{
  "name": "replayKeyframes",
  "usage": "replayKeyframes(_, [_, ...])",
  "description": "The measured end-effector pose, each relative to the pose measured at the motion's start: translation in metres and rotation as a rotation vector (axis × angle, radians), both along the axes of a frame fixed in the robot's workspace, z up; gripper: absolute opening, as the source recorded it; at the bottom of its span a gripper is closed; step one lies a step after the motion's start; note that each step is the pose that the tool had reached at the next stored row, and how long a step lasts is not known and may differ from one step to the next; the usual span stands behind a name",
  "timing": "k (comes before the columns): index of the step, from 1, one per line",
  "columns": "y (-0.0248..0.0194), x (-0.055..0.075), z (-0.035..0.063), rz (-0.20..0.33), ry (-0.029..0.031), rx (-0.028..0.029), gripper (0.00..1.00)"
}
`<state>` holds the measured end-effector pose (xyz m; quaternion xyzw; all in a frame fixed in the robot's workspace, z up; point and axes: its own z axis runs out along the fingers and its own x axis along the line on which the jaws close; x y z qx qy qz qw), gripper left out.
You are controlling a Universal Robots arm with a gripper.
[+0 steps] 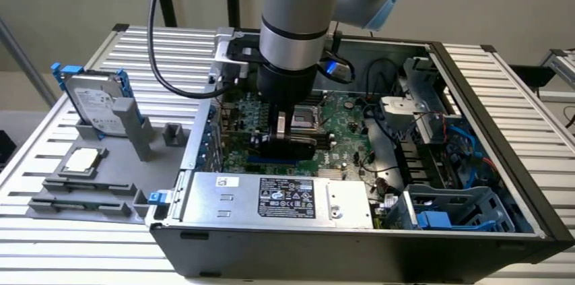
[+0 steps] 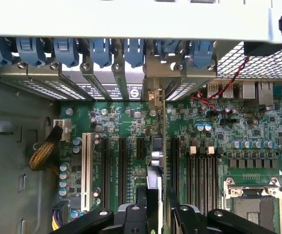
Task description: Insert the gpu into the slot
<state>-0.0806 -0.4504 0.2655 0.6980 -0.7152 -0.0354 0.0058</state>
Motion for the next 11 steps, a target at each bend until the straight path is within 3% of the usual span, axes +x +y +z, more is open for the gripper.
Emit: replayKeyframes(11, [0.0003, -0.0001, -0.0025, 0.002, 0.0001, -0.0047, 0.26])
